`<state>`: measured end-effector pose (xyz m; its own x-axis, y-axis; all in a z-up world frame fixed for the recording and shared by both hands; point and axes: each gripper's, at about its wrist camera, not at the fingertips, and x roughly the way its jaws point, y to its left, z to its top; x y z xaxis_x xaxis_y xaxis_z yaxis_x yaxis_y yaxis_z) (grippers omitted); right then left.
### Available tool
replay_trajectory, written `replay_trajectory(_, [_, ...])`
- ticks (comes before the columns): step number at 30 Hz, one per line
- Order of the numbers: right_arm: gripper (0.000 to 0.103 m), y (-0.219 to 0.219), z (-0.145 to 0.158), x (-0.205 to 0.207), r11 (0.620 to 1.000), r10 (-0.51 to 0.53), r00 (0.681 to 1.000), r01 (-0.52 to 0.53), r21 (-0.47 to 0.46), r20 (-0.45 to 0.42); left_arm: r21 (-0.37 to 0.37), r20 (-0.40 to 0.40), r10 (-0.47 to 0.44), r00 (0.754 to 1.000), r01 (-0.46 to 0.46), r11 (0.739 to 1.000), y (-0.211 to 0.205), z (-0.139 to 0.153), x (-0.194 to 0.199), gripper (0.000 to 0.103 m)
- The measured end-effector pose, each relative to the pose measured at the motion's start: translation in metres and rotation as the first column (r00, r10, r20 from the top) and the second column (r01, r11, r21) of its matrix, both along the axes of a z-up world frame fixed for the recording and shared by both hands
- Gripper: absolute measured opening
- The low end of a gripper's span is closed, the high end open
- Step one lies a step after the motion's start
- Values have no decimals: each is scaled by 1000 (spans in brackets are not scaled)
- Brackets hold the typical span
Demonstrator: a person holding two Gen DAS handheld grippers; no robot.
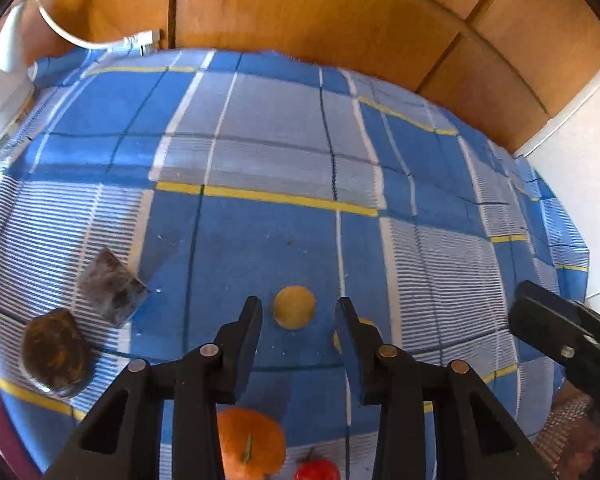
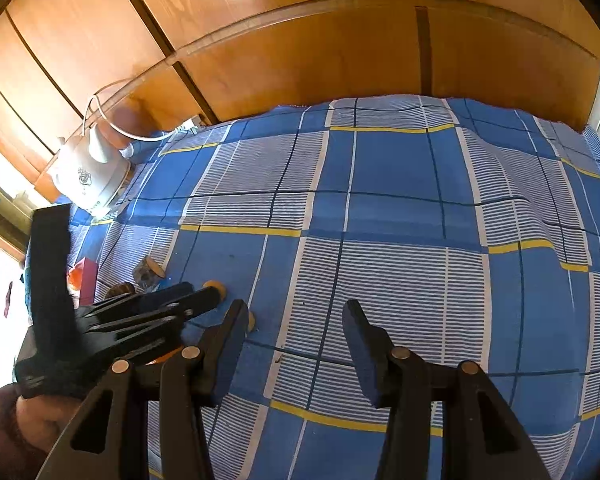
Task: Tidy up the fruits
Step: 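Reach the left gripper to the small yellow fruit and close on it, then carry the small yellow fruit into the tray with left gripper while right gripper nears red tomato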
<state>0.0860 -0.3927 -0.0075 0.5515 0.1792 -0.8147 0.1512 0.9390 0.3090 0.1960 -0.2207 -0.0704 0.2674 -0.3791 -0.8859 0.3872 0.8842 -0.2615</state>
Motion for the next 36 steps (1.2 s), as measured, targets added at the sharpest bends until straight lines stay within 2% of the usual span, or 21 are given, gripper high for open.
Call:
replay_trajectory(2, [50,0,0,1,1000,2,1000,-2,-2,0,5,-10,-1,1000,1,1000,-3,-8,2,32])
replay_trajectory(3, [50,1,0,1,1000,5,1000,-5,-6,0,13,12,-2,1000,2,1000,-3,-8,1,24])
replay_trajectory(6, [50,1,-1,1,1000,5,1000,-5,-16,0,-2,25,5,1000,-5,1000,3,-4,-1,24])
replay_trajectory(9, [50,-2,-3,1,1000,-3,1000,2,-20,-5,-44,78,9,997,-6,999,19,13,-8,23])
replay_trajectory(14, [50,-2,-6,1,999,-5,1000,4,-36,-17,-78,174,40,984,-27,997,64,48,-32,24])
replay_trajectory(18, [50,2,-7,1,999,12,1000,-13,-51,-20,-71,226,71,972,-56,996,108,59,-57,24])
replay_trajectory(25, [50,8,-14,3,997,37,999,-40,-69,-39,-60,232,132,964,-122,991,166,50,-104,24])
replay_trajectory(30, [50,13,-22,6,995,60,996,-65,-77,-65,-58,227,142,964,-132,990,179,43,-129,24])
replay_trajectory(36, [50,22,-30,5,993,86,992,-93,-78,-91,-70,206,136,969,-124,990,178,38,-143,24])
